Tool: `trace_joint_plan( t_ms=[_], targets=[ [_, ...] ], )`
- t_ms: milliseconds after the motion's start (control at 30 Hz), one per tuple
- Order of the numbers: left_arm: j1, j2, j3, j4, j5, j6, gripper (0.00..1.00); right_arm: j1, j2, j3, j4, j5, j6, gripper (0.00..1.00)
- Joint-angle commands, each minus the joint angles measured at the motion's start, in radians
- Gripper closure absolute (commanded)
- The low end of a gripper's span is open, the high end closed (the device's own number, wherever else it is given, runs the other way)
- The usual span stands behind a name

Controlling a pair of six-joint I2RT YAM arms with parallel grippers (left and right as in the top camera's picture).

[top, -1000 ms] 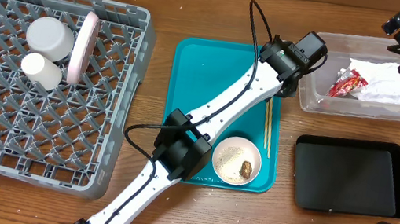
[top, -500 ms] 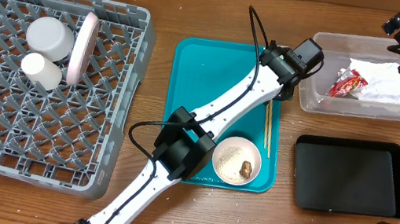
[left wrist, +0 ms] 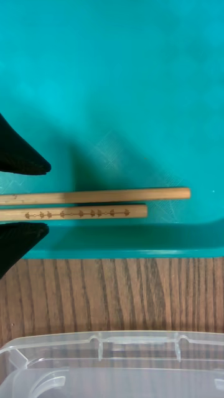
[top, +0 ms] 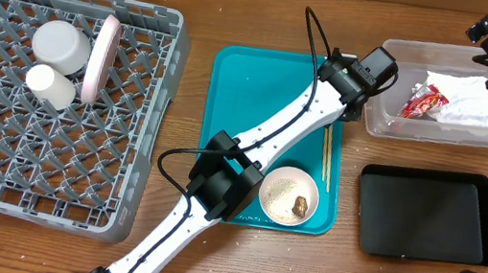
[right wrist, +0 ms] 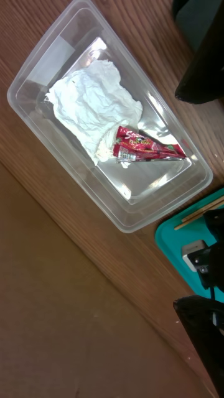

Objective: Sort waste into correct bins and load items into the dishwasher
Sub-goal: 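Lift one chopstick with the left gripper and carry it to the rack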

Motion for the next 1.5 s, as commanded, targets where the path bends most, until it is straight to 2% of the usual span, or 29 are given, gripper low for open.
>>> trace_joint_plan(
  t_ms=[0,400,500,600,900,1033,1200,1467],
  targets=[
    [-0.01,0.028,-0.005,-0.006,-0.025,-0.015,0.71,0.001,-0.001,0.01,0.005,0.003,0.0,0.0],
    [-0.006,0.085,-0.005,-0.018,-0.018,-0.026,0.7,0.001,-0.001,0.01,0.005,0.003,0.0,0.0],
    [-0.002,0.085,-0.004,-0.014,-0.018,-0.026,0.74,0.001,-0.001,0.01,0.005,0.003,0.0,0.0],
    [0.007,0.085,-0.004,-0.024,-0.013,-0.031,0.85,0.001,-0.001,0.01,0.005,0.003,0.0,0.0],
    [0.04,0.077,-0.002,-0.044,0.033,-0.034,0.87,0.001,-0.001,0.01,0.005,0.003,0.0,0.0],
    [0.048,0.077,-0.001,-0.052,0.035,-0.026,0.96,0.001,-0.001,0.01,0.005,0.003,0.0,0.0],
    [0.068,0.039,0.051,-0.121,0.034,0.098,0.96,0.001,-0.001,0.01,0.005,0.003,0.0,0.0],
    [0.176,-0.135,0.205,-0.323,0.03,0.339,0.96,0.001,-0.001,0.01,0.005,0.003,0.0,0.0]
  ],
)
